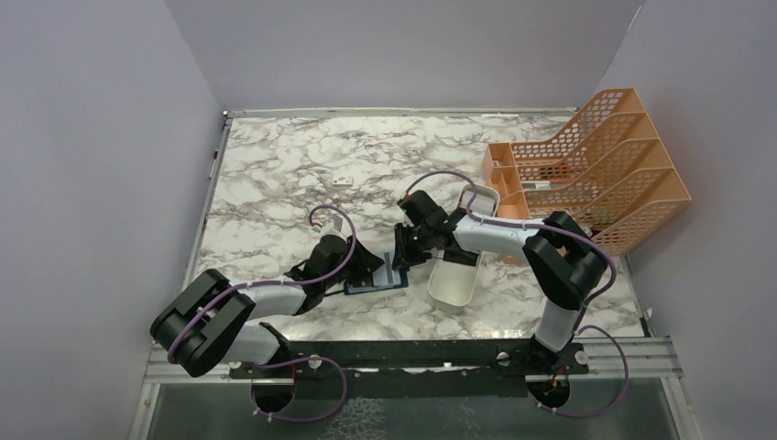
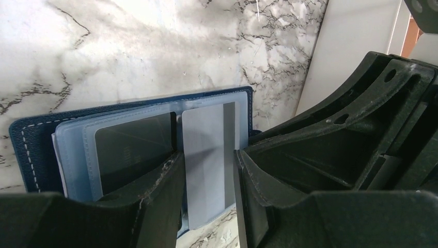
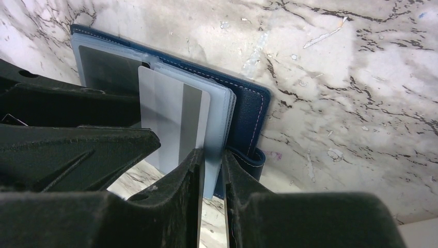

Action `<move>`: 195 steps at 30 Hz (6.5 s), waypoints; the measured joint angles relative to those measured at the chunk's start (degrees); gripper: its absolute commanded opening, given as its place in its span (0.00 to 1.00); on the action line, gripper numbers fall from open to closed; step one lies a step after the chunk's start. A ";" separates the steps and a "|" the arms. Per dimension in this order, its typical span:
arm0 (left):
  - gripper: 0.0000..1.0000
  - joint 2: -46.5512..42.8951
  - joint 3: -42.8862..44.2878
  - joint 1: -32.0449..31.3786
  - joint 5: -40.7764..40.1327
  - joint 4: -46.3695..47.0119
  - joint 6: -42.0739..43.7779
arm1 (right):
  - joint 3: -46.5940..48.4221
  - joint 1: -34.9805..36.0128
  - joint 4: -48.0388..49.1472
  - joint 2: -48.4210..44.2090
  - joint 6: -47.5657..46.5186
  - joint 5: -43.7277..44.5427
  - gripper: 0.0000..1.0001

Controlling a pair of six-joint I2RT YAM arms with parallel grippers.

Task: Put the credit cards into the card holder
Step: Insert the credit card into the card holder, then turn over the card slot in the card holder.

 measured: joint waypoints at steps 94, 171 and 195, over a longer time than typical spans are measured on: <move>0.05 -0.59 14.36 3.61 2.03 -23.67 11.39 | 4.94 0.46 -10.10 -2.23 -2.10 12.11 0.27; 0.33 -4.28 3.45 14.08 21.35 -17.18 11.96 | 1.73 5.20 -3.28 -0.85 -0.31 10.95 0.26; 0.36 -0.70 1.86 14.34 28.06 -1.01 7.74 | -1.51 5.20 2.36 -1.09 0.11 10.99 0.26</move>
